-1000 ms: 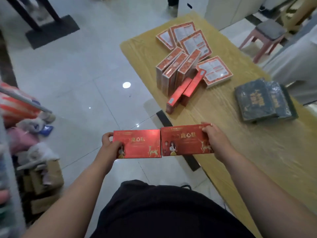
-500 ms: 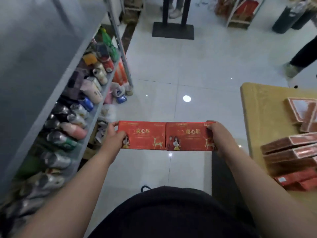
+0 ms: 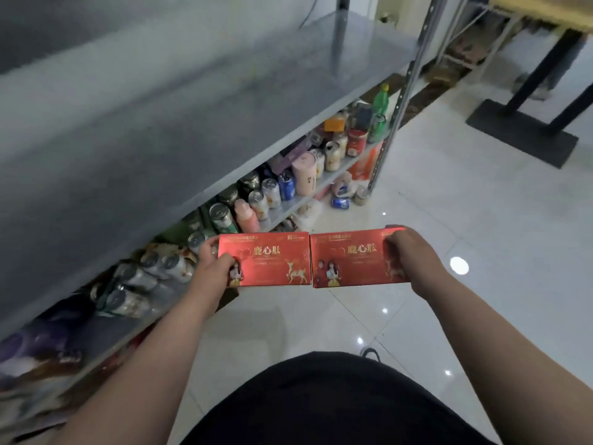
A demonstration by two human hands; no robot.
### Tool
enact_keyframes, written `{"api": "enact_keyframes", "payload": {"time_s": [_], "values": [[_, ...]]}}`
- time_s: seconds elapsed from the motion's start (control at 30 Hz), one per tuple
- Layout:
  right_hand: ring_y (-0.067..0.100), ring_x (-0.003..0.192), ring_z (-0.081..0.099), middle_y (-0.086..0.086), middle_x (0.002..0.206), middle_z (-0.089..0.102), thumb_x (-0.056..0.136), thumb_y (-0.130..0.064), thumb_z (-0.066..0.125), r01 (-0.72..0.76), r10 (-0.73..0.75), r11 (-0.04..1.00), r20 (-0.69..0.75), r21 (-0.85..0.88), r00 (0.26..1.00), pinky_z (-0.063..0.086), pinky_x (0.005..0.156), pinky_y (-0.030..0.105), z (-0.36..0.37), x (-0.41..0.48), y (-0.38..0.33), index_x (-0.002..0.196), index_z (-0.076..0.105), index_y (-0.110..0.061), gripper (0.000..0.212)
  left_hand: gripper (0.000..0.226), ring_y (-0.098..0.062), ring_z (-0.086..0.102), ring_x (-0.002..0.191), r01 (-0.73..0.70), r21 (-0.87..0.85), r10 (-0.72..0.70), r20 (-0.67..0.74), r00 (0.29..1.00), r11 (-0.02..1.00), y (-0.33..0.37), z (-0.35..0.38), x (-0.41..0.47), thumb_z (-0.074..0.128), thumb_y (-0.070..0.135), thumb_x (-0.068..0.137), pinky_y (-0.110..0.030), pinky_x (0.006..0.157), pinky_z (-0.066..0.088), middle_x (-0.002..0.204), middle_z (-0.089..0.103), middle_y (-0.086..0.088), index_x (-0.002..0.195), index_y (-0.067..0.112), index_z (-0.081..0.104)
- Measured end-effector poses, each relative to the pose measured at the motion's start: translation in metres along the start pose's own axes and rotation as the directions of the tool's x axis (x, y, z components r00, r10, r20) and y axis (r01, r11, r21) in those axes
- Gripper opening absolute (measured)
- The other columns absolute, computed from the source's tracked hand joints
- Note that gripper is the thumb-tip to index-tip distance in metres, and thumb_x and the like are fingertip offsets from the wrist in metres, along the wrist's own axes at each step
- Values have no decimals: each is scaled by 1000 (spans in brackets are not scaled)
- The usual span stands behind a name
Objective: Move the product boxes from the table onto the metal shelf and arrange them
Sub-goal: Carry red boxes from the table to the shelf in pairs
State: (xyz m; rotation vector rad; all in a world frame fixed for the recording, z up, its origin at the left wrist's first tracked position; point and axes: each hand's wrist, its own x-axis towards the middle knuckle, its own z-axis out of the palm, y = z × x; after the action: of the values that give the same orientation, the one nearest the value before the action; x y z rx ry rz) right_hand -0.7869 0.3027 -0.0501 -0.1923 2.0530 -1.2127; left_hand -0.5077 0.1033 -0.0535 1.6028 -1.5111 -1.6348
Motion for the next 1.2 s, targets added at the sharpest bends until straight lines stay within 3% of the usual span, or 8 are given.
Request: {"api": "enact_keyframes", "payload": {"time_s": [0.13, 0.27, 0.47, 0.63, 0.73, 0.9, 1.07, 1.2], "values": [[25, 85, 64, 4, 95, 66, 86, -35, 47, 82, -74, 995, 134, -51, 988, 55, 77, 41, 8, 30, -43, 101, 64, -24, 25, 41, -15, 66, 83, -1, -100, -15, -158, 987, 995, 3, 2, -12, 46, 9, 93, -27, 58, 52, 109, 62, -3, 127, 32, 40], [24, 74, 58, 7, 89, 62, 82, -40, 54, 196, -161, 978, 326, -77, 931, 47, 68, 36, 20, 50, -91, 91, 59, -25, 18, 36, -4, 61, 84, -38, -145, -12, -332, 943, 989, 17, 0, -37, 52, 17, 97, -25, 65, 46, 110, 62, 4, 128, 31, 40], [18, 87, 72, -1, 97, 72, 84, -42, 79, 491, -395, 871, 574, -14, 717, 60, 75, 36, 49, 39, -187, 101, 59, -28, 31, 33, 5, 54, 78, -214, -83, 120, -609, 784, 973, 73, -27, -91, 46, 18, 98, -3, 57, 39, 104, 60, 6, 130, 24, 41], [27, 83, 74, 2, 93, 76, 74, -49, 85, 644, -541, 760, 632, 85, 555, 62, 71, 42, 88, 3, -278, 108, 63, -21, 49, 46, -10, 65, 89, -378, -122, 175, -730, 660, 918, 125, -83, -121, 52, 30, 84, -38, 83, 52, 108, 66, 4, 129, 36, 42], [27, 87, 76, 3, 97, 77, 72, -47, 87, 663, -597, 726, 645, 181, 477, 62, 80, 50, 112, -17, -328, 109, 63, -25, 49, 39, -8, 64, 91, -488, -87, 243, -783, 573, 868, 160, -117, -129, 54, 24, 89, -39, 87, 51, 105, 64, 10, 123, 39, 41], [13, 89, 73, -5, 106, 73, 75, -43, 86, 727, -718, 621, 583, 294, 379, 61, 77, 37, 148, -44, -391, 116, 60, -34, 50, 42, -5, 64, 82, -566, 18, 334, -824, 458, 824, 208, -174, -125, 58, 27, 86, -38, 87, 52, 95, 64, 15, 120, 44, 40], [15, 90, 72, -7, 108, 69, 78, -42, 84, 763, -780, 551, 535, 339, 326, 58, 65, 31, 188, -48, -440, 126, 52, -36, 58, 56, 8, 64, 84, -585, 124, 451, -769, 454, 801, 238, -230, -91, 57, 13, 96, -28, 85, 50, 110, 61, 18, 131, 52, 36], [18, 75, 70, -1, 104, 70, 73, -39, 88, 794, -806, 516, 496, 323, 322, 56, 60, 34, 229, -37, -470, 107, 50, -47, 52, 65, -17, 66, 92, -550, 166, 494, -691, 528, 819, 257, -271, -55, 61, 8, 93, -35, 83, 51, 111, 67, 3, 121, 63, 42]]}}
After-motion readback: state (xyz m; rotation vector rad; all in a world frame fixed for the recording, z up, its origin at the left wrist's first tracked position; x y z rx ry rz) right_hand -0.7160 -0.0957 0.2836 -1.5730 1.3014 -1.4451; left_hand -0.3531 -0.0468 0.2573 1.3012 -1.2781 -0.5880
